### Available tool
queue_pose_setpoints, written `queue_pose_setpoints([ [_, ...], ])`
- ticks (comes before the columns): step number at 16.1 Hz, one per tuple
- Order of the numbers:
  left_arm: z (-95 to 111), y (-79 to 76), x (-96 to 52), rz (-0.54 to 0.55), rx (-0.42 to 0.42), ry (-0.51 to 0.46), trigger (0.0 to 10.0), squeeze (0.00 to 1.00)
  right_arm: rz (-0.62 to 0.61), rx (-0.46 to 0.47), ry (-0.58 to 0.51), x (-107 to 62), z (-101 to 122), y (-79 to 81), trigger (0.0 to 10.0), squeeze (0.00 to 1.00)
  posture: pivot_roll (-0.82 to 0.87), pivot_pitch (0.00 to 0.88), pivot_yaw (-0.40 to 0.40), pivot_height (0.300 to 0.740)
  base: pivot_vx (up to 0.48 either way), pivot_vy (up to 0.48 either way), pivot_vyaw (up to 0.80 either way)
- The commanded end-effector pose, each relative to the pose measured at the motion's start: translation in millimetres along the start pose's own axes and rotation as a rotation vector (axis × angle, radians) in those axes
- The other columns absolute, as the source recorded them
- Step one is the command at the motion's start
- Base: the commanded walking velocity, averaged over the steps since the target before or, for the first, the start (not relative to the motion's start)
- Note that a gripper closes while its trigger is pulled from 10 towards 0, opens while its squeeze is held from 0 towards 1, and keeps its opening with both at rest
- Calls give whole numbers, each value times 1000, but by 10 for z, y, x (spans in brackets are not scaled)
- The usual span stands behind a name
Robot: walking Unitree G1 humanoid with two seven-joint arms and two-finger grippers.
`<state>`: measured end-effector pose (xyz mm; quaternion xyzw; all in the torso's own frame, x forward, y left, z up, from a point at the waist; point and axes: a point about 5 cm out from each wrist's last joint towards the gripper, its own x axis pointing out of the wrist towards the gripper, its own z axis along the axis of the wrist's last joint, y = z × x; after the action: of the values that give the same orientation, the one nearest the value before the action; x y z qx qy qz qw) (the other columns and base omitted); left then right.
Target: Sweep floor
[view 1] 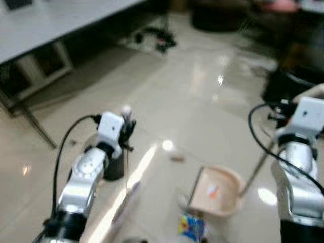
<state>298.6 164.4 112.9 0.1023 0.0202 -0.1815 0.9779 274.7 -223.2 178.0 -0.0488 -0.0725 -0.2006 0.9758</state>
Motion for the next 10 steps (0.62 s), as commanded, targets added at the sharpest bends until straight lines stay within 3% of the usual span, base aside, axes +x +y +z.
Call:
queue_pose_setpoints([
  [1, 59, -23, 26, -11, 15, -22, 10000, 0, -21, 0, -28, 13, 86, -43, 10000, 0, -29, 87, 79, 740, 0, -472, -800],
  [4, 64, 21, 22, 2, 23, -22, 10000, 0, -20, 2, -25, 2, 92, -34, 10000, 0, -29, 90, 82, 740, 0, -467, -800],
  [6, 106, 83, 63, 48, 5, -32, 10000, 0, -4, 10, -20, 3, 85, -17, 10000, 0, -26, 93, 83, 740, 0, -120, -400],
  [10, 216, 175, 165, 120, 35, -56, 10000, 0, 141, 40, 22, -30, 8, 163, 10000, 0, -23, 97, 88, 740, 0, 476, 0],
])
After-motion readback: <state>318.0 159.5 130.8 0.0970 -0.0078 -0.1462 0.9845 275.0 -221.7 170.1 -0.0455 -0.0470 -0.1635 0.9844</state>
